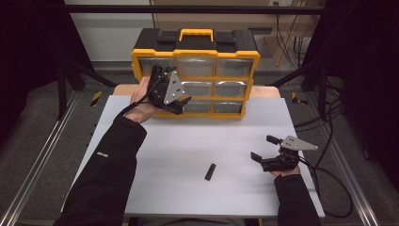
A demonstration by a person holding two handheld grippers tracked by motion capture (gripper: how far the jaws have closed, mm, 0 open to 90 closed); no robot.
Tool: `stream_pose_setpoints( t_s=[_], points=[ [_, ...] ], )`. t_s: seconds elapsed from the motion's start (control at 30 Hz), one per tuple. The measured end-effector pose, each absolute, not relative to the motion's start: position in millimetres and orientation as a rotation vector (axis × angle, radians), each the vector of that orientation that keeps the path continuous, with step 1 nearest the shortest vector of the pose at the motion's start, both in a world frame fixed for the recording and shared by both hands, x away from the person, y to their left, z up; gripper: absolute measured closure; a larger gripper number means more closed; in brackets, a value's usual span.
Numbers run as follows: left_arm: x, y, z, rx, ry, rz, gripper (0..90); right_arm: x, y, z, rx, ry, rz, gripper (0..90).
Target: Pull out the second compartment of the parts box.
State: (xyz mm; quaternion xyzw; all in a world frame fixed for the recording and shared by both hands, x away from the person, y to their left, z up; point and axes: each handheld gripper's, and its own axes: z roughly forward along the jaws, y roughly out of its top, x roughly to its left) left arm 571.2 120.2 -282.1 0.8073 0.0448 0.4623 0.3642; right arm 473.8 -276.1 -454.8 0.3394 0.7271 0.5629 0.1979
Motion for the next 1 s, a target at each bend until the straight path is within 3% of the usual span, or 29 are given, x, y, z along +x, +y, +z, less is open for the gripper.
stream_pose_setpoints(
  t_s=[1.0],
  points=[
    [600, 99, -276, 2.133, 0.037, 1.307, 0.7, 474, -276, -455, 0.946, 2.042, 1.563, 0.2]
  ],
)
